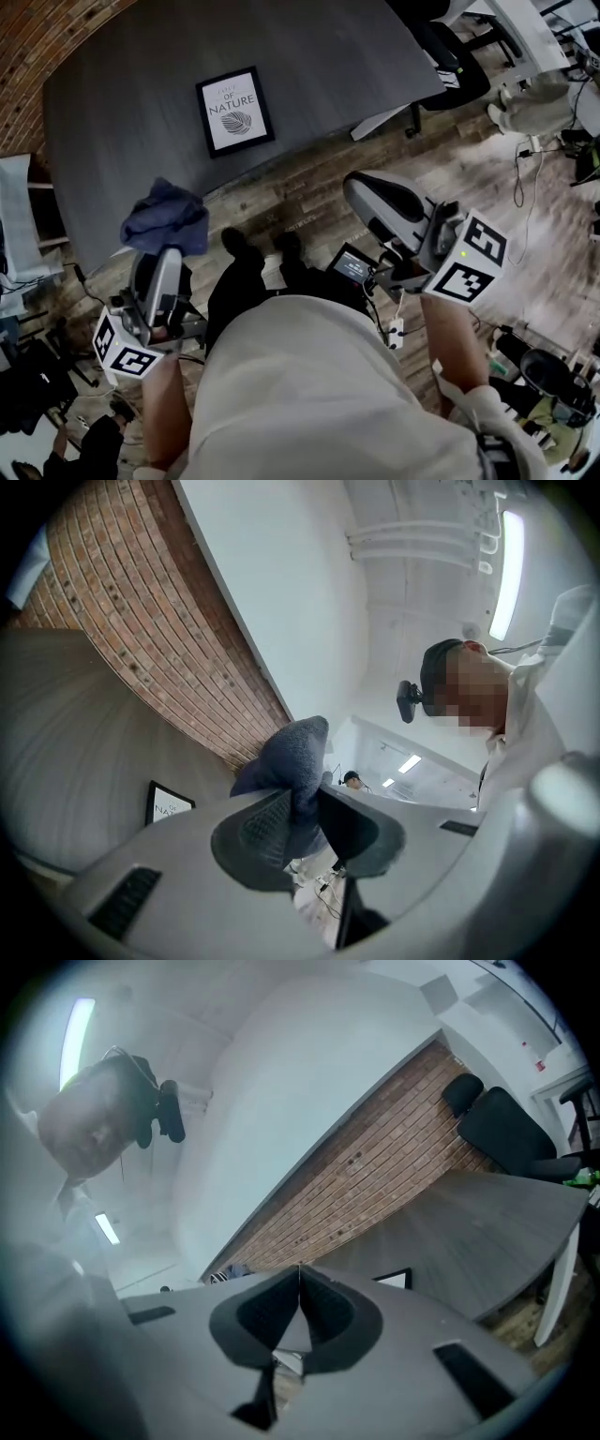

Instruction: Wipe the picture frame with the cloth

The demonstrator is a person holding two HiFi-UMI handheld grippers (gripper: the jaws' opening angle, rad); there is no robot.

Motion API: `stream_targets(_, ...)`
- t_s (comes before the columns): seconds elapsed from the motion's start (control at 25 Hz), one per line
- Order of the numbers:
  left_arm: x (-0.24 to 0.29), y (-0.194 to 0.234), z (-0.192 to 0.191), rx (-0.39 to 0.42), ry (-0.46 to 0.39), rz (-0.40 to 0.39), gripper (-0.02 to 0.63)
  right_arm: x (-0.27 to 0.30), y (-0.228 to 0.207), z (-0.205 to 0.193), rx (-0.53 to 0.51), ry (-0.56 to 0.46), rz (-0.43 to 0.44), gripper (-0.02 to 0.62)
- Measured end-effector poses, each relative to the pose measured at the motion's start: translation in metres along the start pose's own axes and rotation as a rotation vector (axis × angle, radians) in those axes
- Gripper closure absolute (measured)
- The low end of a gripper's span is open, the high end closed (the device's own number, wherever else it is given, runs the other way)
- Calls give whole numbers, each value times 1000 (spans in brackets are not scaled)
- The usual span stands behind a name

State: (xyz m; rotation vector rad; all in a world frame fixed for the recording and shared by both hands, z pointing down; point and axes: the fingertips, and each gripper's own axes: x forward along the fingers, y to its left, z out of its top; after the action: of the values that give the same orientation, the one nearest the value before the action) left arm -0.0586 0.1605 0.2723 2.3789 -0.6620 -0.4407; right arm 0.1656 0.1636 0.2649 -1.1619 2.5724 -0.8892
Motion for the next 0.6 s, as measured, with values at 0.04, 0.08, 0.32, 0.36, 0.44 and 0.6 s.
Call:
stream_targets(0.04, 0, 0, -1, 0, 4, -4, 515, -1, 1, 0, -2, -4, 0, 580)
stream_targets(0.08, 1, 0, 0, -2, 7, -10, 514, -3, 2, 1, -6, -9, -1, 580)
stream_targets(0.32, 11, -15, 8, 16, 23, -83, 515, -17, 15, 5, -41, -24, -45, 581)
stream_targets(0.36, 13, -18, 10, 22, 29, -97, 515, -17, 16, 7, -42, -29, -50, 581)
stream_targets(0.44, 15, -22, 12, 37, 42, -118, 515, -17, 19, 8, -48, -36, -55, 581)
stream_targets(0.6, 14, -15, 8, 31, 54, -117, 515, -16, 16, 7, -64, -51, -70, 581)
